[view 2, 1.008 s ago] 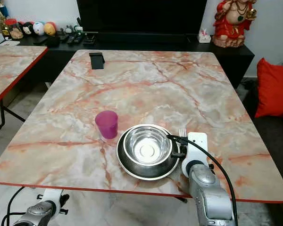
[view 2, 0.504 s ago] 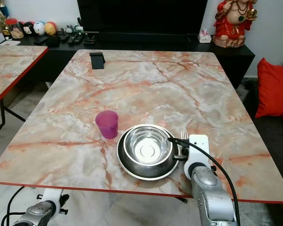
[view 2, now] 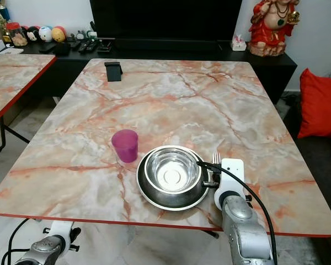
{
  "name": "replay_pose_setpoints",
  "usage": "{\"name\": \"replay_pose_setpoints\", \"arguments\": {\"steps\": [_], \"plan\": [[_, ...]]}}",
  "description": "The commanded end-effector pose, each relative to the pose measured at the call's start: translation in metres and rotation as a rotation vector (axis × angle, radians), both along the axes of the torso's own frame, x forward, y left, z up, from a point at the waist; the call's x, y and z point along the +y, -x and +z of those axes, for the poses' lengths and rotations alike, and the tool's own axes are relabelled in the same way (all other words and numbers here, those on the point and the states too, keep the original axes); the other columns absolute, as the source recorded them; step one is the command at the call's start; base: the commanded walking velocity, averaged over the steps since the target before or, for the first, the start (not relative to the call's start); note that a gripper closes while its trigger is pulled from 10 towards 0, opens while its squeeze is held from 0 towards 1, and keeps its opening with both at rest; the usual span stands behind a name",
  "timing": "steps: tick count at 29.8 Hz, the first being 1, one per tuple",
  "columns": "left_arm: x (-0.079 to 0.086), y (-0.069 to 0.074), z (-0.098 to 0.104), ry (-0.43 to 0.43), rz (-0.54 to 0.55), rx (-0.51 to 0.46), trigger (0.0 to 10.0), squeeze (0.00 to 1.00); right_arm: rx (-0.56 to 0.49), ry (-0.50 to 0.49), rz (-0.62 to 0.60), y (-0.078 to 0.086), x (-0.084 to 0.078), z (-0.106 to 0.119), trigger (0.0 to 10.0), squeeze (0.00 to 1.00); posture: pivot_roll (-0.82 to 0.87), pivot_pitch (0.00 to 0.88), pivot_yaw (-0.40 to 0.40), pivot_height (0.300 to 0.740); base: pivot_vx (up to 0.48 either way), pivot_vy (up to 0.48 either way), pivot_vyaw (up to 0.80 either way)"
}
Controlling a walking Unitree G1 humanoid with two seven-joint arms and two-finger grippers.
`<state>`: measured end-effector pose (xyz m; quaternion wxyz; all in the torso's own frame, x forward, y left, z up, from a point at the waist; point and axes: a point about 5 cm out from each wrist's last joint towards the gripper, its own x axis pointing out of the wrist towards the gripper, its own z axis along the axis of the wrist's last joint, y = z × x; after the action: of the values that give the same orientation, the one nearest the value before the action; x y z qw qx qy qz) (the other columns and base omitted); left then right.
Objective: Setting the table
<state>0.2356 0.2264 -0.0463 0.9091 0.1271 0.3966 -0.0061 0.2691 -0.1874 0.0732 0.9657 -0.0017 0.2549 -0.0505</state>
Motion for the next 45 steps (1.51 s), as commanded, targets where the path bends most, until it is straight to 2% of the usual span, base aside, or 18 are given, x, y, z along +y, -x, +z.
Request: {"name": "replay_pose_setpoints", "arguments": {"steps": [1,16,17,19,20,42,44,45], "plan": [[0.0038,0.0023,-0.0007,-0.015,-0.003,0.013,10.0,0.00,0.015,-0.003,-0.028,-0.0005,-0.0054,-0.0039,10.0,0.00,-0.03,0.000,0.010,0.740,0.000,0.000,0.00],[0.0037,0.0020,-0.0006,-0.017,0.001,0.012,10.0,0.00,-0.001,-0.008,-0.022,-0.0079,-0.0035,-0.0056,10.0,0.00,-0.02,0.000,0.009,0.740,0.000,0.000,0.00],[0.0037,0.0021,-0.0006,-0.017,0.001,0.012,10.0,0.00,-0.002,-0.010,-0.021,-0.0080,-0.0031,-0.0057,10.0,0.18,-0.02,0.000,0.010,0.740,0.000,0.000,0.00],[0.0038,0.0021,-0.0007,-0.016,0.001,0.012,10.0,0.00,-0.004,-0.009,-0.021,-0.0082,-0.0031,-0.0059,10.0,0.20,-0.02,0.000,0.010,0.740,0.000,0.000,0.00],[0.0038,0.0021,-0.0007,-0.016,0.000,0.013,10.0,0.00,-0.005,-0.007,-0.021,-0.0083,-0.0033,-0.0057,10.0,0.45,-0.02,0.000,0.010,0.740,0.000,0.000,0.00],[0.0040,0.0021,-0.0005,-0.017,0.000,0.012,10.0,0.00,-0.009,-0.006,-0.020,-0.0098,-0.0031,-0.0050,10.0,0.46,-0.02,0.000,0.010,0.740,0.000,0.000,0.00],[0.0040,0.0021,-0.0005,-0.017,-0.001,0.012,10.0,0.00,-0.009,-0.006,-0.019,-0.0099,-0.0030,-0.0050,10.0,0.82,-0.02,0.000,0.010,0.740,0.000,0.000,0.00],[0.0040,0.0020,-0.0005,-0.017,-0.001,0.012,10.0,0.00,-0.009,-0.006,-0.019,-0.0099,-0.0026,-0.0051,10.0,0.88,-0.02,0.000,0.010,0.740,0.000,0.000,0.00]]}}
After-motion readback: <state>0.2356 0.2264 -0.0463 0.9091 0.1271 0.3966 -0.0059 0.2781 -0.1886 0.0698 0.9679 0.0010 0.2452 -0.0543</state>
